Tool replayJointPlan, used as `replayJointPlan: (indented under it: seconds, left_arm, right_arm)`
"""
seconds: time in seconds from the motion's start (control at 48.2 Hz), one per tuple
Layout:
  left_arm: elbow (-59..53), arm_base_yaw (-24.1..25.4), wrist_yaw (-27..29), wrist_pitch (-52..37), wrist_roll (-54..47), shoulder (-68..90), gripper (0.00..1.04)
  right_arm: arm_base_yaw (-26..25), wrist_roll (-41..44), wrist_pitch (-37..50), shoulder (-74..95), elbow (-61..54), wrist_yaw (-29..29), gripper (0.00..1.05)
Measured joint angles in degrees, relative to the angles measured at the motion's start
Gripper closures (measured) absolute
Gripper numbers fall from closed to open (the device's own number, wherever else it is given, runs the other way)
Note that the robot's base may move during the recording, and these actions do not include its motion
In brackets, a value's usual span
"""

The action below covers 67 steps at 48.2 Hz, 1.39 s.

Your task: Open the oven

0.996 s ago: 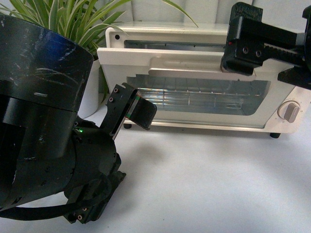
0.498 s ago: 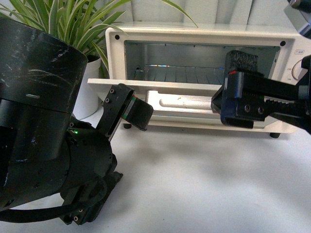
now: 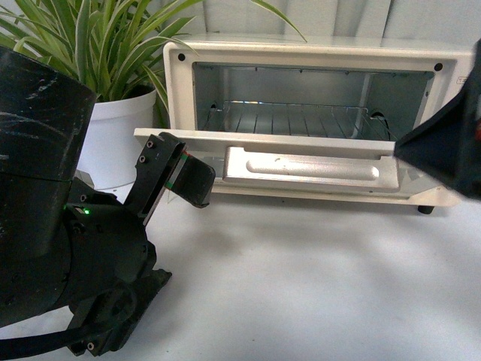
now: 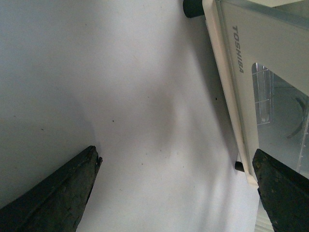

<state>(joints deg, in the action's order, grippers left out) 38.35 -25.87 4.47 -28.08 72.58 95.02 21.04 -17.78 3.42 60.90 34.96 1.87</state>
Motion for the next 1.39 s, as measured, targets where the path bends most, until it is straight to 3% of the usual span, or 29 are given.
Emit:
replayJointPlan:
  seconds: [0.581, 1.39]
  left_arm:
    - [-1.64, 1.01, 2.69, 0.61, -6.23, -1.55, 0.07]
    - [-1.86, -0.59, 10.58, 2.73, -33.73, -1.79, 0.07]
  right_arm:
    - [-12.15, -1.95, -3.06, -8.92, -3.89, -6.4, 0.09]
    - [-13.88, -1.99, -3.39, -9.99, -4.13, -7.87, 0.09]
